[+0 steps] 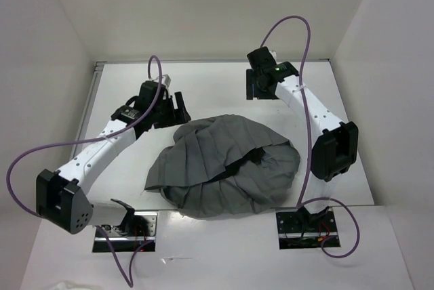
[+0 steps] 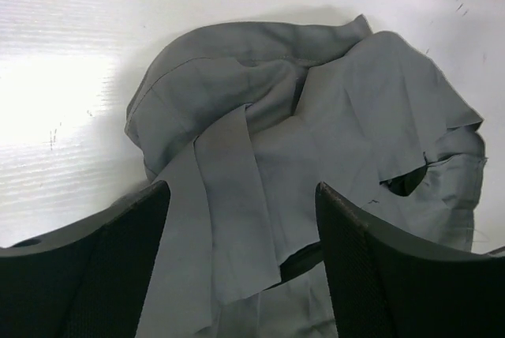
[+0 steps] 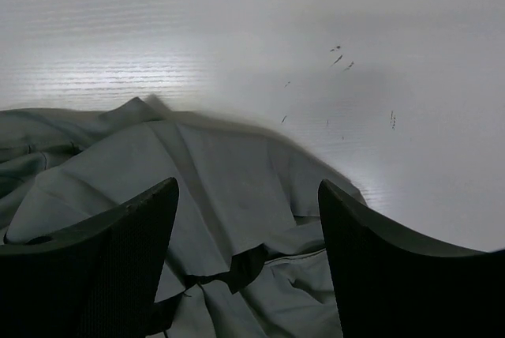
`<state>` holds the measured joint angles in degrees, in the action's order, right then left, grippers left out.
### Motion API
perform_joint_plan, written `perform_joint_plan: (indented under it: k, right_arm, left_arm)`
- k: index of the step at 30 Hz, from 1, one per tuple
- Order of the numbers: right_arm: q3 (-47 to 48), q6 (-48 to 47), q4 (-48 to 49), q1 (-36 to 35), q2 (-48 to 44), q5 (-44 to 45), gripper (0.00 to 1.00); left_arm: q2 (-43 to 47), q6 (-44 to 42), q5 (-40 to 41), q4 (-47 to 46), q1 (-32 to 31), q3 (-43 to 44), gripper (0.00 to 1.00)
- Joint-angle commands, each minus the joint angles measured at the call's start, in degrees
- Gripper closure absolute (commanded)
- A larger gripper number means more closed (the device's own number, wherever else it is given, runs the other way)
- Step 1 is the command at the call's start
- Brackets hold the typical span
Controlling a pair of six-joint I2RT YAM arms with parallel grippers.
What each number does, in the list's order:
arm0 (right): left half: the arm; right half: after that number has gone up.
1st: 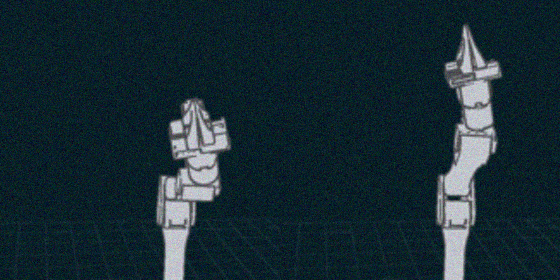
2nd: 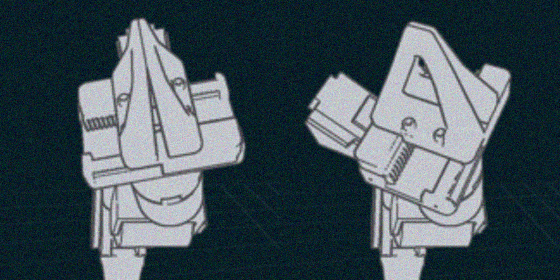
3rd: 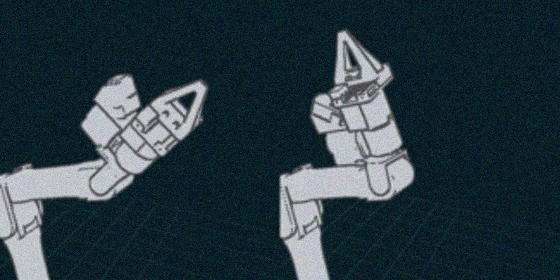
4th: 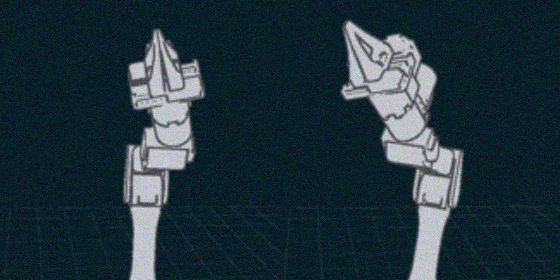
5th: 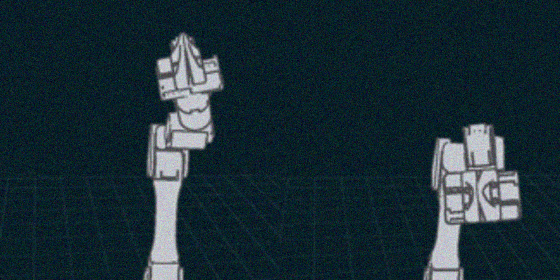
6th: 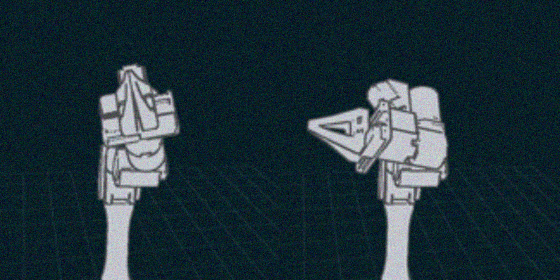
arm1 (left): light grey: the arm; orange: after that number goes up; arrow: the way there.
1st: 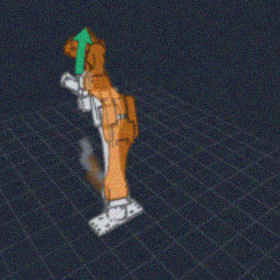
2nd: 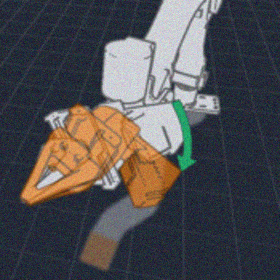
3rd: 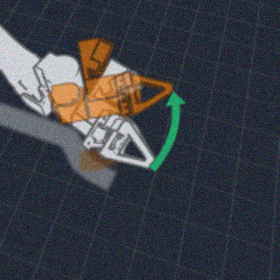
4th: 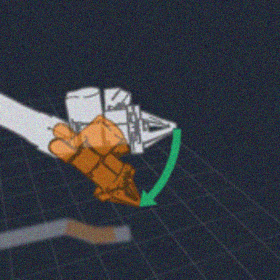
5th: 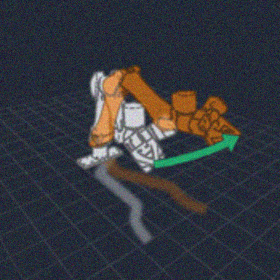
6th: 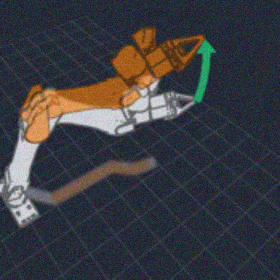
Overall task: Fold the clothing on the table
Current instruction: Grab the skirt from the pile
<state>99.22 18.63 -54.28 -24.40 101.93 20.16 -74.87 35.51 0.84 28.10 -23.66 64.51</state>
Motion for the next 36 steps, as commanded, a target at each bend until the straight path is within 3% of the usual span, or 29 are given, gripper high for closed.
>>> perform_joint_plan:
  k: [1,3,4,6,13,21,25,30,32,36]
  right_arm:
    - [-1.2,0.8,2.7,-0.2,-4.1,0.4,0.24]
    - [-1.2,0.8,2.7,-0.2,-4.1,0.4,0.24]
    - [-1.2,0.8,2.7,-0.2,-4.1,-0.2,0.24]
    - [-1.8,0.8,3.3,0.3,-4.6,-0.8,0.24]
    - [-4.4,0.8,4.4,0.3,-6.5,-2.8,0.25]
    - [-5.4,0.8,4.9,0.8,-8.1,-2.8,0.25]
    - [-6.0,0.3,4.9,0.8,-8.2,-2.8,0.25]
    - [-6.0,0.3,4.9,1.4,-8.2,-2.8,0.25]
    - [-6.0,0.3,4.9,1.9,-7.6,-2.8,0.25]
    - [-6.0,0.3,5.4,2.4,-7.6,-2.8,0.25]
  left_arm:
    - [-4.6,3.4,-5.5,-2.9,0.6,1.1,0.20]
    - [-10.4,5.1,-6.1,-3.0,0.6,2.3,0.30]
    - [-14.7,5.8,-4.5,-0.8,0.6,4.6,0.45]
    - [-18.9,6.6,2.0,1.8,-0.5,7.4,0.54]
    - [-29.4,7.2,6.2,3.8,-3.5,13.3,0.51]
    - [-28.9,7.2,3.0,5.8,-4.0,14.1,0.53]
    - [-25.9,7.8,3.0,5.8,-4.0,13.5,0.45]
    - [-28.5,6.2,2.5,10.4,-4.0,14.9,0.45]
    - [-29.3,5.0,2.5,11.1,-4.6,14.9,0.50]
    - [-30.5,3.9,4.6,11.6,-4.6,14.4,0.52]
